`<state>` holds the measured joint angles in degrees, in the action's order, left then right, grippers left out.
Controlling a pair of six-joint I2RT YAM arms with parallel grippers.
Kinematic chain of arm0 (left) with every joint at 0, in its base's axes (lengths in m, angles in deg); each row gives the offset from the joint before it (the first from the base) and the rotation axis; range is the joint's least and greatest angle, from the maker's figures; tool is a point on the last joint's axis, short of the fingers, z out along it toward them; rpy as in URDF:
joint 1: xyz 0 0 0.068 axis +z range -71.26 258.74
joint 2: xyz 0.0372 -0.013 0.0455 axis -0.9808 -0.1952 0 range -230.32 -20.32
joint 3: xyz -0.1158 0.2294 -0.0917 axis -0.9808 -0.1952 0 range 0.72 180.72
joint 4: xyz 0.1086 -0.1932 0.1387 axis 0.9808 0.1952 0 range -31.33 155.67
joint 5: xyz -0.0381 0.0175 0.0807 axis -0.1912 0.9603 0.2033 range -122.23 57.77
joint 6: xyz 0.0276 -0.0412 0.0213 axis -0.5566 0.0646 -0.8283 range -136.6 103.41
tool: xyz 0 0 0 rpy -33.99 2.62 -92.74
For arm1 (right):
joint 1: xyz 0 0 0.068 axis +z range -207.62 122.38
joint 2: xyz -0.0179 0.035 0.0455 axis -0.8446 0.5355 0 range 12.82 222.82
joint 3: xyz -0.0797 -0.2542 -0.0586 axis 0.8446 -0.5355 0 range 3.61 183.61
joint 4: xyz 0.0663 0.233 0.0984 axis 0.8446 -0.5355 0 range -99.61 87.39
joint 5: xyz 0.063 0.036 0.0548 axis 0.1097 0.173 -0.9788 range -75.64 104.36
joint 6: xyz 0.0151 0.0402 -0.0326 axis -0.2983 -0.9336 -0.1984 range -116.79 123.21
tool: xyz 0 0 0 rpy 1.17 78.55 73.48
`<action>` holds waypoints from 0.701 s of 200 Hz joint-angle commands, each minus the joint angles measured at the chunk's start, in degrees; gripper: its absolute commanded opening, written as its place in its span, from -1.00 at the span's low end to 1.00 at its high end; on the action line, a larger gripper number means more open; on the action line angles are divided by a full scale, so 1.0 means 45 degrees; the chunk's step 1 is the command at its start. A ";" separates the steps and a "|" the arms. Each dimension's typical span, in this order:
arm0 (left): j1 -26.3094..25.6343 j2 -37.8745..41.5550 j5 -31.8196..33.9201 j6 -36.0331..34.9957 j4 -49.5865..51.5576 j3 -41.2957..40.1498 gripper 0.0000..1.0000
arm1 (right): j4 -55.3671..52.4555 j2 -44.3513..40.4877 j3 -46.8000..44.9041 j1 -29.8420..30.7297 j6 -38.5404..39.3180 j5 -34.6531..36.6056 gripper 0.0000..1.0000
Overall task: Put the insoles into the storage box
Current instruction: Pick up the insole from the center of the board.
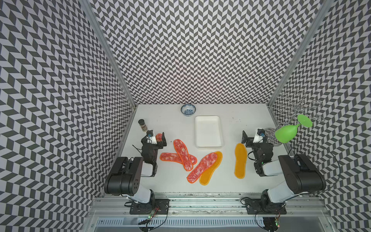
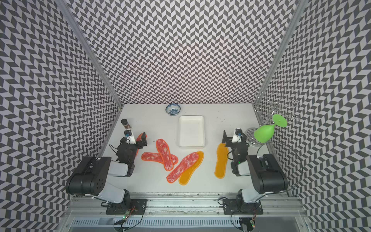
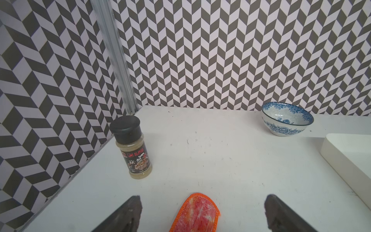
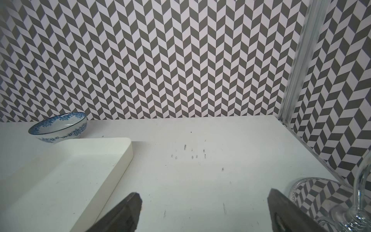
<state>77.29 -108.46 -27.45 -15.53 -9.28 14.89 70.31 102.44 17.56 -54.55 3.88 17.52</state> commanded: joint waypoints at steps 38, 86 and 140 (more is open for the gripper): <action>0.0128 -0.0160 -0.0219 -0.0116 -0.0235 0.0346 1.00 | 0.0698 0.0086 0.0067 -0.0117 0.0047 -0.0018 1.00; 0.0109 -0.0075 -0.0240 -0.0111 -0.0312 0.0250 1.00 | 0.0728 0.0026 0.0005 -0.0214 -0.0039 -0.0233 1.00; -0.0084 0.1690 -0.0425 -0.0446 0.2298 0.0994 1.00 | -0.0212 -0.0916 0.0140 -0.0199 -0.0071 0.0133 1.00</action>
<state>77.38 -106.60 -28.00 -15.69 -6.37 16.09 69.72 102.07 17.54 -55.21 3.74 17.32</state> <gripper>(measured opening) 0.998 0.995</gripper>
